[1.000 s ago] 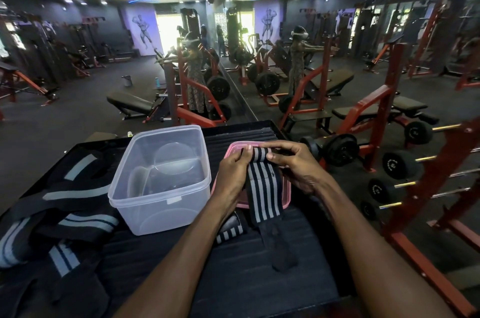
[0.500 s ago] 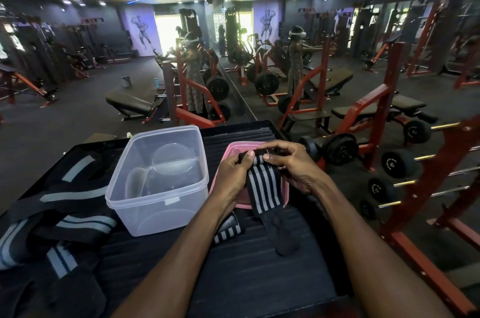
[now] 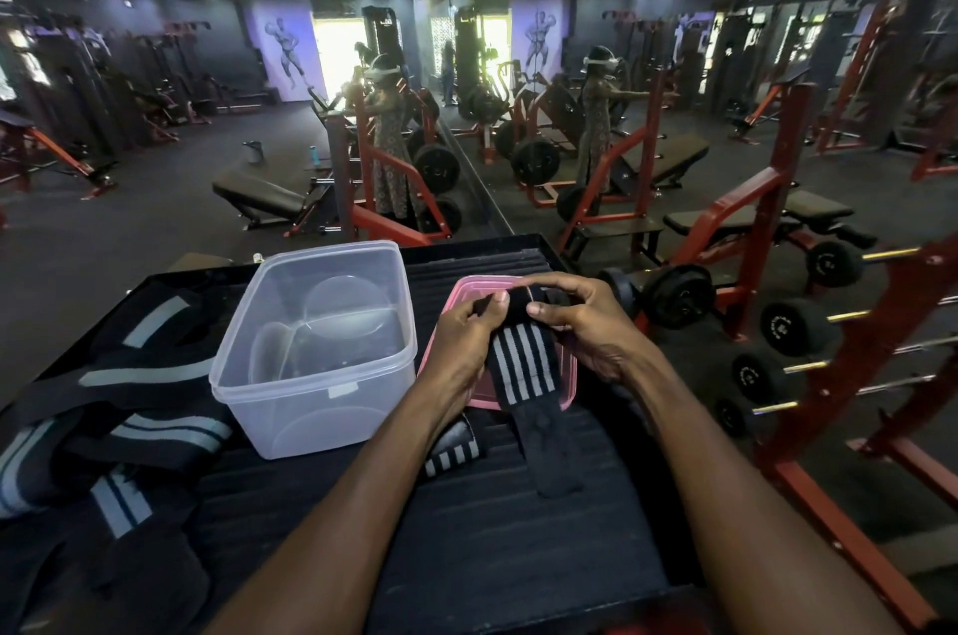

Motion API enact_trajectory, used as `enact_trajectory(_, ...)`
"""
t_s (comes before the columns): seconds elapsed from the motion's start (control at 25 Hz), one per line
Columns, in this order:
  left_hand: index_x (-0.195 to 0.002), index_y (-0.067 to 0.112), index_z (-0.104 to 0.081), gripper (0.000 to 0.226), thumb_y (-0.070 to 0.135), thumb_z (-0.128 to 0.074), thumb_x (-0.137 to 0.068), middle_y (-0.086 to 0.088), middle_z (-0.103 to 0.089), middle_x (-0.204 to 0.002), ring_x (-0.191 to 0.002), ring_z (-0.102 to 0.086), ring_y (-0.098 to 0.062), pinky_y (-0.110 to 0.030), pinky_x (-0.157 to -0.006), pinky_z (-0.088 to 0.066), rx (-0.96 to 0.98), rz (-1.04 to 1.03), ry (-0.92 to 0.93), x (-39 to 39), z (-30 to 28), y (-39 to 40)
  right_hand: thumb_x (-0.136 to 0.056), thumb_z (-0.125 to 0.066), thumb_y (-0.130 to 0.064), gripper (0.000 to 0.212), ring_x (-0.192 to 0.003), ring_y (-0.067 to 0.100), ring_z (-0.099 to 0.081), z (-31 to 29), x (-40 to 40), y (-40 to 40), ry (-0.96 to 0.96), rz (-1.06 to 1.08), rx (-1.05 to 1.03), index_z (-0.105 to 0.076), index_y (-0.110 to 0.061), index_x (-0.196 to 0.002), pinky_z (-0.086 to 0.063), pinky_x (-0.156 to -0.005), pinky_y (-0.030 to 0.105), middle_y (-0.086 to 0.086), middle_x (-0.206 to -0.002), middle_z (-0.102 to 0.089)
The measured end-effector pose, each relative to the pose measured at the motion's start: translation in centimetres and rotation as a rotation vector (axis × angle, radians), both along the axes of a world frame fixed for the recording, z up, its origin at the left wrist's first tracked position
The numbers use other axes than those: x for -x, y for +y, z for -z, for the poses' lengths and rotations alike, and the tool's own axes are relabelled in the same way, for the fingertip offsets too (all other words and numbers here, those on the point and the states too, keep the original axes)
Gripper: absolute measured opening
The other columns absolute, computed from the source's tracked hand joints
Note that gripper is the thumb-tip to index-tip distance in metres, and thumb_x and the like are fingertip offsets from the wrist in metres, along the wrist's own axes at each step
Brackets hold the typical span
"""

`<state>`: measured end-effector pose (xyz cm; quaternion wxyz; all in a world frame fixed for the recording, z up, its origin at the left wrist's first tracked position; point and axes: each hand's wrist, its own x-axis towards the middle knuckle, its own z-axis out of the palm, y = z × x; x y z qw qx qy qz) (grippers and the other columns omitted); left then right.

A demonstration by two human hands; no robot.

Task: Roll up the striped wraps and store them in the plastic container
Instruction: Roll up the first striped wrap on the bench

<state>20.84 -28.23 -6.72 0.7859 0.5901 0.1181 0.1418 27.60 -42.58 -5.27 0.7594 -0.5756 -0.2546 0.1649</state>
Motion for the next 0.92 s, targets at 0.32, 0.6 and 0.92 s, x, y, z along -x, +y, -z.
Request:
enact_trajectory(0.32, -0.103, 0.015, -0.072, 0.023, -0.003, -0.064, -0.090, -0.014, -0.074, -0.102, -0.097, -0.071, -0.025, -0.039, -0.090, -0.058, -0.060, -0.031, -0.064, 0.49, -0.33, -0.20, -0.088, -0.067, 0.000, 0.008, -0.059, 0.007, -0.062, 0.27, -0.08, 0.46, 0.069, 0.024, 0.005, -0.070, -0.001, -0.096, -0.048, -0.055, 0.015, 0.003, -0.072, -0.067)
enact_trajectory(0.6, -0.108, 0.009, -0.071, 0.017, 0.014, -0.068, -0.092, -0.017, -0.076, -0.098, -0.089, -0.074, -0.030, -0.041, -0.083, -0.059, 0.020, -0.012, -0.005, 0.42, -0.25, -0.02, -0.080, -0.065, 0.015, 0.032, -0.075, 0.016, -0.066, -0.10, -0.08, 0.30, 0.052, -0.021, -0.025, -0.071, -0.004, -0.105, -0.050, -0.062, 0.020, 0.011, -0.091, -0.070)
enact_trajectory(0.92, -0.099, 0.022, -0.072, 0.020, 0.005, -0.069, -0.090, -0.005, -0.076, -0.097, -0.087, -0.073, -0.017, -0.034, -0.076, -0.061, -0.021, -0.041, -0.058, 1.01, -0.82, -0.06, -0.088, -0.062, 0.009, 0.020, -0.054, 0.009, -0.058, 0.01, 0.11, 0.42, 0.052, 0.020, 0.026, -0.069, -0.002, -0.103, -0.046, -0.051, 0.020, 0.000, -0.070, -0.069)
